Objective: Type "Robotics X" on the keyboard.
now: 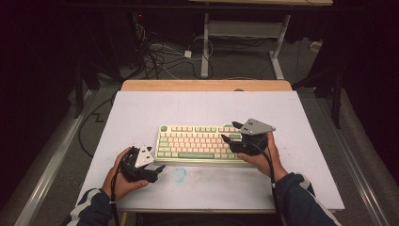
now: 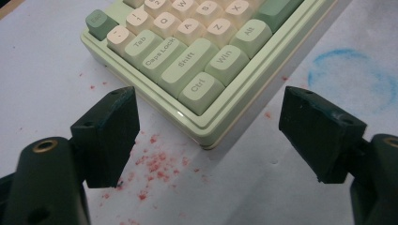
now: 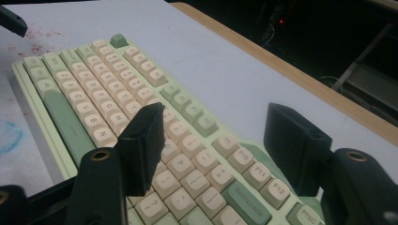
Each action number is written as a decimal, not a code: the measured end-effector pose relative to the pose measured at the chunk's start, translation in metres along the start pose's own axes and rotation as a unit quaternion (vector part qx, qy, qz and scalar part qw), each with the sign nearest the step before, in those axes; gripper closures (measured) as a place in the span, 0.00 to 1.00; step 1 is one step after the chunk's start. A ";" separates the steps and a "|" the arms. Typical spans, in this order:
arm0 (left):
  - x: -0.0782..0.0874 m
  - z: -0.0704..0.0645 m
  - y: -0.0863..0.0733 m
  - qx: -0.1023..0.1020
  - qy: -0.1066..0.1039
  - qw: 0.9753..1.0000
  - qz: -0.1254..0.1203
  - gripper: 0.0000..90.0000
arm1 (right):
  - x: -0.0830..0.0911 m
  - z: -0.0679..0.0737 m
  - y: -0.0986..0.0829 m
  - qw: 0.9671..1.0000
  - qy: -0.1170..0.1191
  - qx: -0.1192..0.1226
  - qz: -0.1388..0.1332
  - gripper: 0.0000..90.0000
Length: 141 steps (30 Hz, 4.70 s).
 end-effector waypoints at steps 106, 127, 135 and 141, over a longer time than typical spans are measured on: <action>-0.104 -0.075 0.031 -0.024 -0.094 0.991 0.092 0.97 | 0.085 0.022 -0.066 0.997 -0.074 0.015 0.024 0.25; -0.083 -0.062 0.044 -0.030 -0.079 0.996 0.021 0.52 | 0.086 0.022 -0.066 0.997 -0.067 0.015 0.026 0.25; -0.072 -0.056 0.042 -0.040 -0.056 0.997 -0.021 0.29 | 0.086 0.021 -0.065 0.997 -0.065 0.010 0.026 0.25; -0.063 -0.050 0.041 -0.043 -0.054 0.997 -0.041 0.22 | 0.086 0.021 -0.065 0.998 -0.057 0.003 0.020 0.26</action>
Point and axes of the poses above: each handheld gripper's, and its own axes: x roughly backward along the jaws, y roughly out of its top, z roughly to its left, the point moved 2 cm from there along -x, roughly forward along the jaws, and after that the axes turned 8 degrees about -z, right-handed, at the moved point
